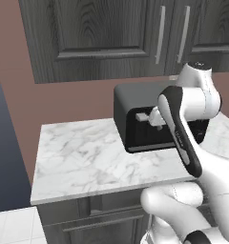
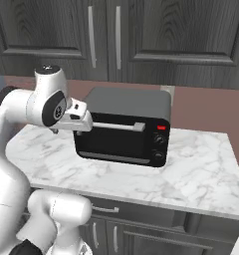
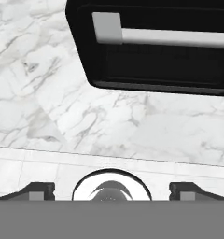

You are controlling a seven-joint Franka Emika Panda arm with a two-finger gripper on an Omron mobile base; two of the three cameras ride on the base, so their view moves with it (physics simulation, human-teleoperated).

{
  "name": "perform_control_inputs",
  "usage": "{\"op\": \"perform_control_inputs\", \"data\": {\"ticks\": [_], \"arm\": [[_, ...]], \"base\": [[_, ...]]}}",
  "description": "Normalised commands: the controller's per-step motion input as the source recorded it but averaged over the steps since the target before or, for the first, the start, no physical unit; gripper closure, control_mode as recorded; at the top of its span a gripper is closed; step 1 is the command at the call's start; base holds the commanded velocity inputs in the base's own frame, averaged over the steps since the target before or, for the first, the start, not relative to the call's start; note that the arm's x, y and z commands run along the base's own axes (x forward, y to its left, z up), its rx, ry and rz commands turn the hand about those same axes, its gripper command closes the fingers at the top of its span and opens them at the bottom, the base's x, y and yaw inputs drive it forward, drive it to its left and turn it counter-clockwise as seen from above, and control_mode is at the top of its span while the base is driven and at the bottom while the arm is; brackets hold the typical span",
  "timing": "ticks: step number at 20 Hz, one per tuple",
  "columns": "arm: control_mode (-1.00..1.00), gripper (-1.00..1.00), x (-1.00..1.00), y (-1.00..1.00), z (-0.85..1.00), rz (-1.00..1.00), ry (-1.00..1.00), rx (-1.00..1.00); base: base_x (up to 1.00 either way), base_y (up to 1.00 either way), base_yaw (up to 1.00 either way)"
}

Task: Navigate to the fridge.

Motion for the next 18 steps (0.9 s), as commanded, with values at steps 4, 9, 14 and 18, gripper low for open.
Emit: {"op": "perform_control_inputs", "data": {"ticks": [4, 9, 14, 18], "arm": [[-1.0, -1.0, -0.84, 0.0, 0.19, 0.0, -0.25, -0.07], [-1.0, -1.0, -0.56, 0.0, 0.48, -0.02, -0.24, -0.03], [-1.0, -1.0, -0.44, 0.0, 0.66, -0.07, -0.34, -0.01], [-1.0, -1.0, -0.35, -0.01, 0.79, -0.08, -0.38, 0.0]], "base": [[0.0, 0.0, 0.0], [0.0, 0.0, 0.0], [0.0, 0.0, 0.0], [0.0, 0.0, 0.0]]}}
